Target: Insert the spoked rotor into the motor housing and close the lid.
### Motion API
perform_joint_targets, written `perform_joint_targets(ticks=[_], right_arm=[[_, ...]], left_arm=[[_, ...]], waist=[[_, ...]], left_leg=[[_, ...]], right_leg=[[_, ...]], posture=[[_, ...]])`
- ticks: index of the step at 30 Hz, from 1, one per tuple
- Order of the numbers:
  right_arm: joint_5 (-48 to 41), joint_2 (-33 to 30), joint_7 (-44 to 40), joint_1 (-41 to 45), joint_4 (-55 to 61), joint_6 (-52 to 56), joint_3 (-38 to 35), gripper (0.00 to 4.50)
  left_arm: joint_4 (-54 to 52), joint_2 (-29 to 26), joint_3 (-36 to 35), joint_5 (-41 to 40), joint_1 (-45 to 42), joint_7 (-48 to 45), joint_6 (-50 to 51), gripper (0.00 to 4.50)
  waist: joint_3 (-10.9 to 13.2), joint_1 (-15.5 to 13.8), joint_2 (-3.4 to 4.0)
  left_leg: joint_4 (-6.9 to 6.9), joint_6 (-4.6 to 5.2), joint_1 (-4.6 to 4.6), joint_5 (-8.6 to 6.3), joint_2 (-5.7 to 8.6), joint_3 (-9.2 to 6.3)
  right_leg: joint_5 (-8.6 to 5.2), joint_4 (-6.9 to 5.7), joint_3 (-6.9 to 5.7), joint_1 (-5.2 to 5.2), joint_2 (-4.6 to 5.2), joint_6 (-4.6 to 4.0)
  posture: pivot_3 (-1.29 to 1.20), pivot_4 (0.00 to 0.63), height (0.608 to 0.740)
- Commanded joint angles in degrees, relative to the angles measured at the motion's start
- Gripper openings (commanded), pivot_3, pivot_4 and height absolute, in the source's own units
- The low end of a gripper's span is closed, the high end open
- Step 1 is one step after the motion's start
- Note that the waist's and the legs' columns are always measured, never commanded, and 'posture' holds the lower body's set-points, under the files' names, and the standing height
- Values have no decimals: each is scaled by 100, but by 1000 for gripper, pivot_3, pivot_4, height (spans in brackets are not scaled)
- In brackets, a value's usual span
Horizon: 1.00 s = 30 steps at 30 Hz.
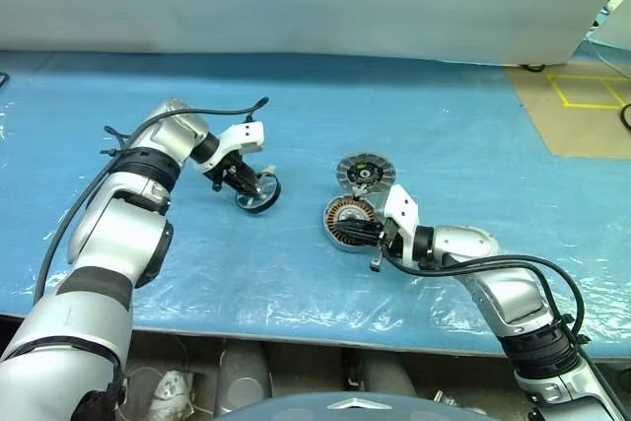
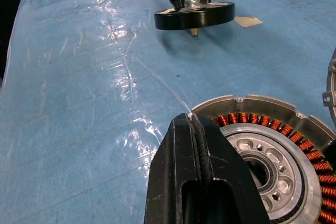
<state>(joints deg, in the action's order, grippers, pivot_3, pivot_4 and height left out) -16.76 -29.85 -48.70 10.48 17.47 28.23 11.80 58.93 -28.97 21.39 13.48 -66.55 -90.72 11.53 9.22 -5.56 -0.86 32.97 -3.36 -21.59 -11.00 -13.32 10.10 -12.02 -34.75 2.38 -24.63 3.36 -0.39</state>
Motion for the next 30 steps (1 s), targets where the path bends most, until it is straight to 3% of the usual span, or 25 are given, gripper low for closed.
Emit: perform_joint_targets(ticks=[1,16,30], right_arm=[[-187,-88,-64,103,324,-71,-243,0],[-325,-478,-154,58,240,-235,-865,0],[-631,-1029,-523,-774,339,-617,-1671,0]], left_arm=[[-483,-166,-145,-267,-79,-174,74,1440],[-2499,-440,-54,-1907,280,-178,1087,1440],[-3648,43,-194,-2524,869,28,1914,1440]], waist=[[3,-5,-1],[14,-9,5],[25,-13,18]], left_leg=[[0,0,-2,0,0,-1],[-2,-1,-7,0,-1,-3],[-1,0,-9,0,1,-2]], right_leg=[[0,1,0,0,1,0],[-4,1,-1,-4,1,-5],[-5,1,1,-4,2,-6]], posture=[[0,150,740],[0,150,740],[0,150,740]])
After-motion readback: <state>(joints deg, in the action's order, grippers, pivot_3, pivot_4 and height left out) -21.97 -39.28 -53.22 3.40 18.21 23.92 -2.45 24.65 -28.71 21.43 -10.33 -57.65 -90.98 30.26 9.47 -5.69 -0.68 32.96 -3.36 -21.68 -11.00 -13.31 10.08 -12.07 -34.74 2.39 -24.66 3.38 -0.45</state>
